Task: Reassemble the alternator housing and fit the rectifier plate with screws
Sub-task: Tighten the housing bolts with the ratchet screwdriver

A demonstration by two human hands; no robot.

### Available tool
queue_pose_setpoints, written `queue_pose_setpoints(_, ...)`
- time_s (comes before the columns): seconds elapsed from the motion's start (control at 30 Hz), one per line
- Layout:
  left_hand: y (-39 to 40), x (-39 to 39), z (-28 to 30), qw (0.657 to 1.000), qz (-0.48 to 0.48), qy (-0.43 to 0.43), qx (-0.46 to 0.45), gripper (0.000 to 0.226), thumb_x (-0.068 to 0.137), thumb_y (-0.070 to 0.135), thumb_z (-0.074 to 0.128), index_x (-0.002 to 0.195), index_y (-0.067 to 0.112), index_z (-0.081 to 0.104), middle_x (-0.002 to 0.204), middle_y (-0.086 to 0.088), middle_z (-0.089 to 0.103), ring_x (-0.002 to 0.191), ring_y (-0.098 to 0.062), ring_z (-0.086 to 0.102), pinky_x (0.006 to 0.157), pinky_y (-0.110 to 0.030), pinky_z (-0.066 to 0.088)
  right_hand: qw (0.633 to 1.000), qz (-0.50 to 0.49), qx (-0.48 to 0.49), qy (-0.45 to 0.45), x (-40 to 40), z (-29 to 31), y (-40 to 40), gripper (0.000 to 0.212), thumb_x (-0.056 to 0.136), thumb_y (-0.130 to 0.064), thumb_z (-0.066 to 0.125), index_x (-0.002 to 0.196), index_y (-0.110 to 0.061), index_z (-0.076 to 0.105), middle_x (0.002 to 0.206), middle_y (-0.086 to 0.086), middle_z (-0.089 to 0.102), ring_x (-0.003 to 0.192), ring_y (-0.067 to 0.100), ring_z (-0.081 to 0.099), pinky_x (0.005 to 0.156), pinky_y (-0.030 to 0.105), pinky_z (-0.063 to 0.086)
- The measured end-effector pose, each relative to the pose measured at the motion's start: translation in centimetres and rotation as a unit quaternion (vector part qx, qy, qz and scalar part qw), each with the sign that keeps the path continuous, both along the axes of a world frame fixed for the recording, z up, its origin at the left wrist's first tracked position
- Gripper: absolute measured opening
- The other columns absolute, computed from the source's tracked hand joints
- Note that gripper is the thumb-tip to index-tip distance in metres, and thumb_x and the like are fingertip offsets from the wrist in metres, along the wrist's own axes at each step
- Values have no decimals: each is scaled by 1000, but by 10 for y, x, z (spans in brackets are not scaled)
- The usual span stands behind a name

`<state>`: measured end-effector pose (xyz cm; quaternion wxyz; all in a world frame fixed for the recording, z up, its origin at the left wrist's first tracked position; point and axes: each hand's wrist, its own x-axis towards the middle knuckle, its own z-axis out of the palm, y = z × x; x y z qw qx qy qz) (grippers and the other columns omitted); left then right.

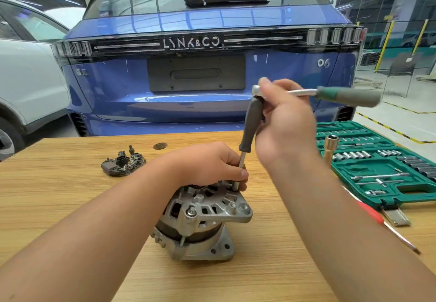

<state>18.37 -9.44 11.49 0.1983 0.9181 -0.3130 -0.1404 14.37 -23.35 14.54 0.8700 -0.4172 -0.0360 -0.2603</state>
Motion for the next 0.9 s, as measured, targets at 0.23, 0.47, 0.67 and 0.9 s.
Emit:
queue_pose_setpoints(0.23,1,-4,2,1000,-14,9,-11,21,99,46,60,92,36,77,97,16,76,95,-11,70,96,-47,53,803,-285,-461,-249,8,-24,5,26,93,-8,52,107,-1,73,111,14,61,106,29,58,91,42,49)
queue_pose_setpoints(0.47,0,0,0,1000,1,1,-3,26,100,50,57,86,39,77,84,23,73,70,5,63,72,-28,44,831,-186,-487,-193,13,-16,-16,40,105,-21,39,127,-1,66,109,5,61,106,7,57,91,14,39)
queue_pose_setpoints(0.67,-1,0,-1,1000,-14,-7,1,24,97,53,59,87,41,77,86,16,73,78,-9,66,75,-33,51,839,-184,-490,-149,10,-8,-23,47,99,-37,58,138,-10,60,88,-7,59,77,0,53,74,17,41)
queue_pose_setpoints(0.9,-2,1,0,999,-24,-13,23,24,97,57,57,90,45,76,78,20,69,67,-1,59,66,-29,44,825,-201,-528,11,4,6,-32,41,94,-42,60,127,-19,67,74,-4,70,80,25,71,80,47,59)
